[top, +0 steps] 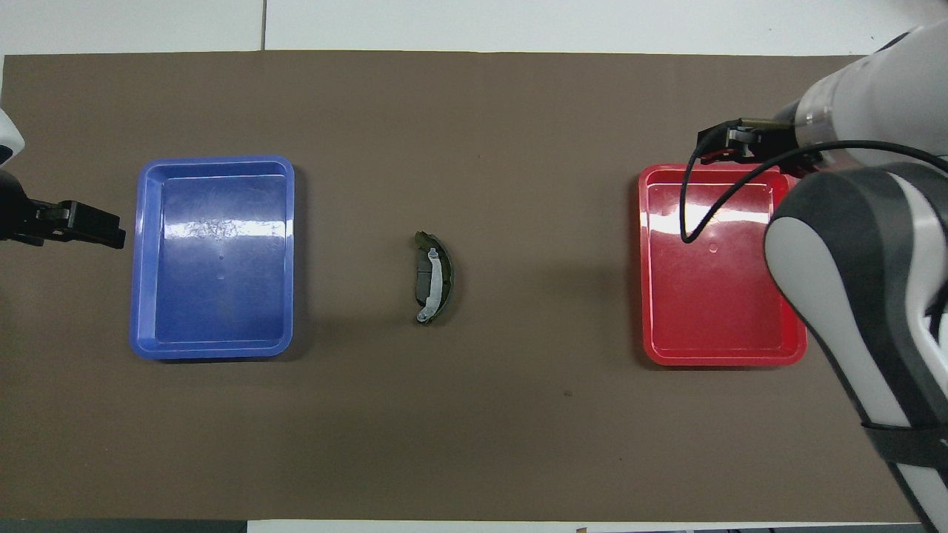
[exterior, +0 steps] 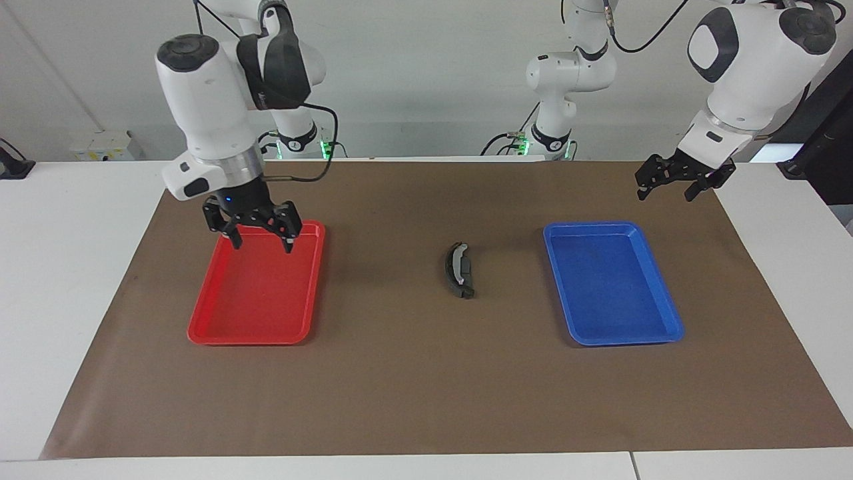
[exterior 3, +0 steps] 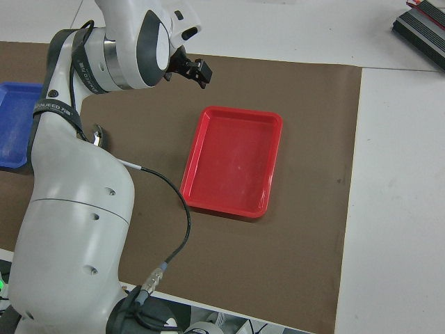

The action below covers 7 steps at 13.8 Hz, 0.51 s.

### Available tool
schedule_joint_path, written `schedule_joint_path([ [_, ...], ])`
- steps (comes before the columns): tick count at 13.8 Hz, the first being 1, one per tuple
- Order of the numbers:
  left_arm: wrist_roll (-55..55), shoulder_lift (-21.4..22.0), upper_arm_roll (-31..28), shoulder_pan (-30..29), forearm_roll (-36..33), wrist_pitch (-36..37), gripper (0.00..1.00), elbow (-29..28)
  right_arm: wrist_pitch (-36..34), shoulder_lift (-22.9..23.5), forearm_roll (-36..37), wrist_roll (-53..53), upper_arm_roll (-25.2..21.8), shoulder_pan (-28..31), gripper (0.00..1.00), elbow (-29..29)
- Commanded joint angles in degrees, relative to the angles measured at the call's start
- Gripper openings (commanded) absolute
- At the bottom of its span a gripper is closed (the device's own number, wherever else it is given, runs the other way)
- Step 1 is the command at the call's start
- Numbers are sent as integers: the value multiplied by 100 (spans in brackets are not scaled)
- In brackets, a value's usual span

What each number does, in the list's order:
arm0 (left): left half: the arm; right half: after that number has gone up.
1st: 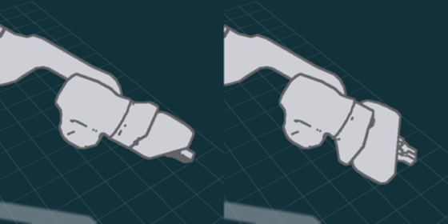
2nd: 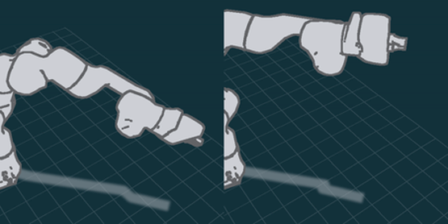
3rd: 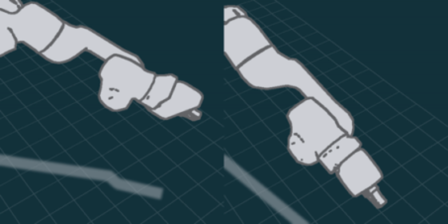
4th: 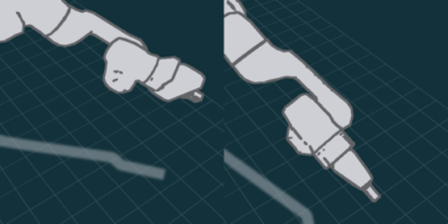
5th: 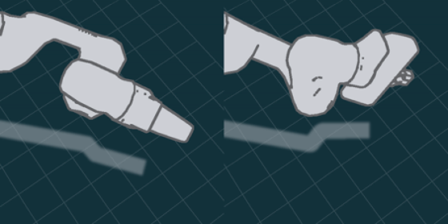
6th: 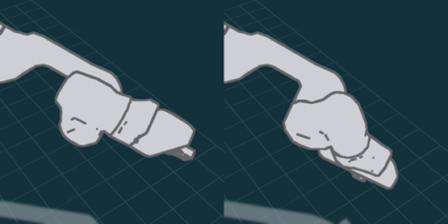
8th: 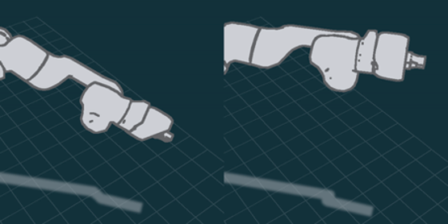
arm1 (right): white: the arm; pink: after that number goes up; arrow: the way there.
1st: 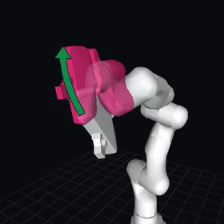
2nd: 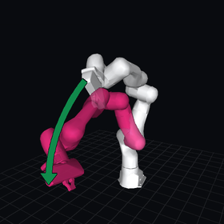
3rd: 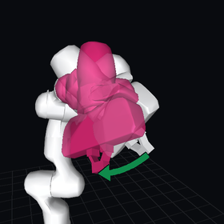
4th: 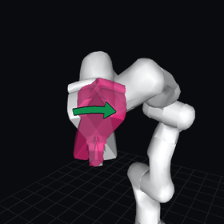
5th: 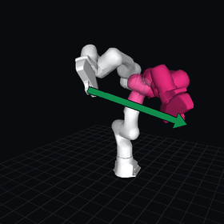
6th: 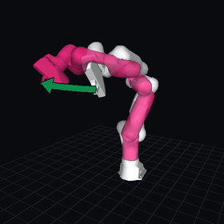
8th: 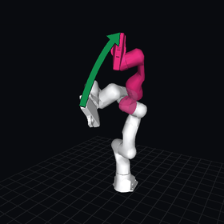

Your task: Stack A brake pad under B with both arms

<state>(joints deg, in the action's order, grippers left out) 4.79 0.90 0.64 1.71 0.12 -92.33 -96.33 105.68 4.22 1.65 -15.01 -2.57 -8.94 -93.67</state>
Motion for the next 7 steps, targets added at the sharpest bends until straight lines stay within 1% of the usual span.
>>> schedule_joint_path([
  [1,66,59,41,-65,-65,-92,100,-96,-643,-448,81,357,98,331,100,-90],
  [3,66,59,41,-65,-65,-92,100,-96,-1284,-650,99,595,90,498,100,-28],
  [4,66,59,41,-65,-65,-92,100,-96,-1496,-738,99,709,90,647,100,-28],
  [7,66,59,41,-65,-65,-92,100,-96,-1814,-826,90,860,-41,701,100,-81],
])
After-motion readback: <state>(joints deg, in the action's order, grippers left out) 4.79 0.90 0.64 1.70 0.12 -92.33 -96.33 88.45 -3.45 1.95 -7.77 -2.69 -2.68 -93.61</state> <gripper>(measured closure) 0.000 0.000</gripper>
